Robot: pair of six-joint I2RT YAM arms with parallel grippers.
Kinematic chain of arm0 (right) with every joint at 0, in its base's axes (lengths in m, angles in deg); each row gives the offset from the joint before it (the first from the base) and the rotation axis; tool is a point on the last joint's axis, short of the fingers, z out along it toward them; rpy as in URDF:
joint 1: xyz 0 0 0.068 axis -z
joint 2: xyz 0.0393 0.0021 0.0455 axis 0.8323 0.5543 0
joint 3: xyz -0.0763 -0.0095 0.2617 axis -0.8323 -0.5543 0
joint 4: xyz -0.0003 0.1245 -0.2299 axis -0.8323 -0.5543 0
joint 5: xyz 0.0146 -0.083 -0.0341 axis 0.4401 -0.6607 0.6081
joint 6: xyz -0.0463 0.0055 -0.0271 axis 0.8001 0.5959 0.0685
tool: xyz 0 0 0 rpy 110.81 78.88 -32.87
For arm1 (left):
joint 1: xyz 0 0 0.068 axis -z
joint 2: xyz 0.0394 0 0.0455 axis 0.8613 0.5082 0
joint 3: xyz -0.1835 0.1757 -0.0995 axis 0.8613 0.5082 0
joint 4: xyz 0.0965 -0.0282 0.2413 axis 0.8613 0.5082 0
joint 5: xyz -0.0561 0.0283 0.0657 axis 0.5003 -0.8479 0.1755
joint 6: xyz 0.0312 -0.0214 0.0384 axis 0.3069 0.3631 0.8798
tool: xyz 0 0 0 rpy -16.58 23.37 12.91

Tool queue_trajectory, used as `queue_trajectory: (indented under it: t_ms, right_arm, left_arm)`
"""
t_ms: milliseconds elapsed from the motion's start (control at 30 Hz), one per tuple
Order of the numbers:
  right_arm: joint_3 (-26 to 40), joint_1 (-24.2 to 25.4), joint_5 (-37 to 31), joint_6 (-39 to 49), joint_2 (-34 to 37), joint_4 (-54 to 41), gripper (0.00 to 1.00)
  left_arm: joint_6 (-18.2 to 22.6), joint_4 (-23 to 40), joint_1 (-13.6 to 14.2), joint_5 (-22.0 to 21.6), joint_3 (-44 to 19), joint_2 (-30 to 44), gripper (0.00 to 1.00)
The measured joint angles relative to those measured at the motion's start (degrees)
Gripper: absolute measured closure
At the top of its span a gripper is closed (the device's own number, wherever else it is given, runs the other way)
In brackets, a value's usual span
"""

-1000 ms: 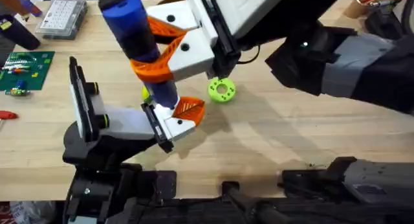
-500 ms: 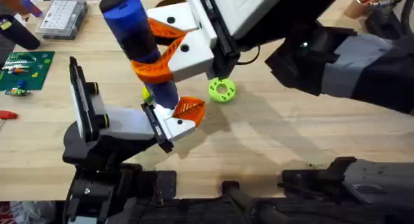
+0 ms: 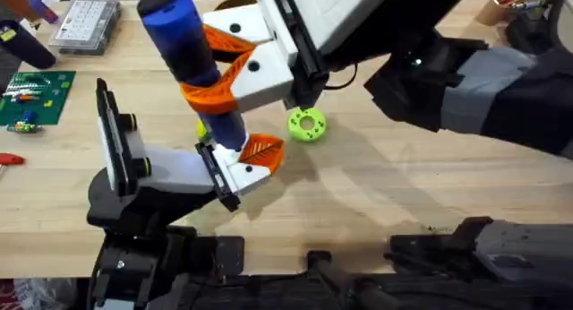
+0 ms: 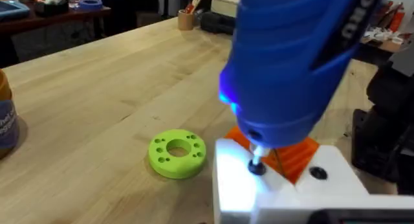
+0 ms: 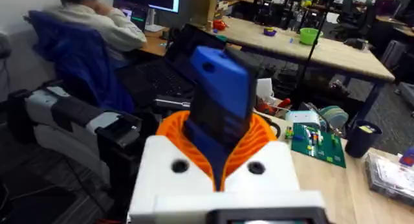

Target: Pick up the gripper from the table and insert it into the empty holder that is missing its gripper. Then pick up a screw, insert it into the mounting hole, and use the screwdriver to tighten it. Finally, clean up the table by picking up the vegetable and placing it into the bucket.

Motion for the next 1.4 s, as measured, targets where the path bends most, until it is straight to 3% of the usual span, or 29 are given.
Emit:
queue_trajectory:
  t_ms: [700, 1033, 1400]
  right_arm:
    - [0.0, -0.16, 0.1, -0.4, 0.24, 1.28, 0.982]
    - [-0.11, -0.22, 0.29, -6.57, 1.64, 11.16, 0.982]
    - [3.4, 1.15, 2.22, -11.32, 1.64, 8.02, 0.983]
  left_arm:
    - [0.02, -0.02, 0.0, 0.0, 0.0, 0.02, 0.997]
    - [0.04, -0.02, 0.0, -0.02, 0.0, 0.0, 0.997]
    - [0.04, -0.02, 0.0, 0.0, 0.0, 0.0, 0.997]
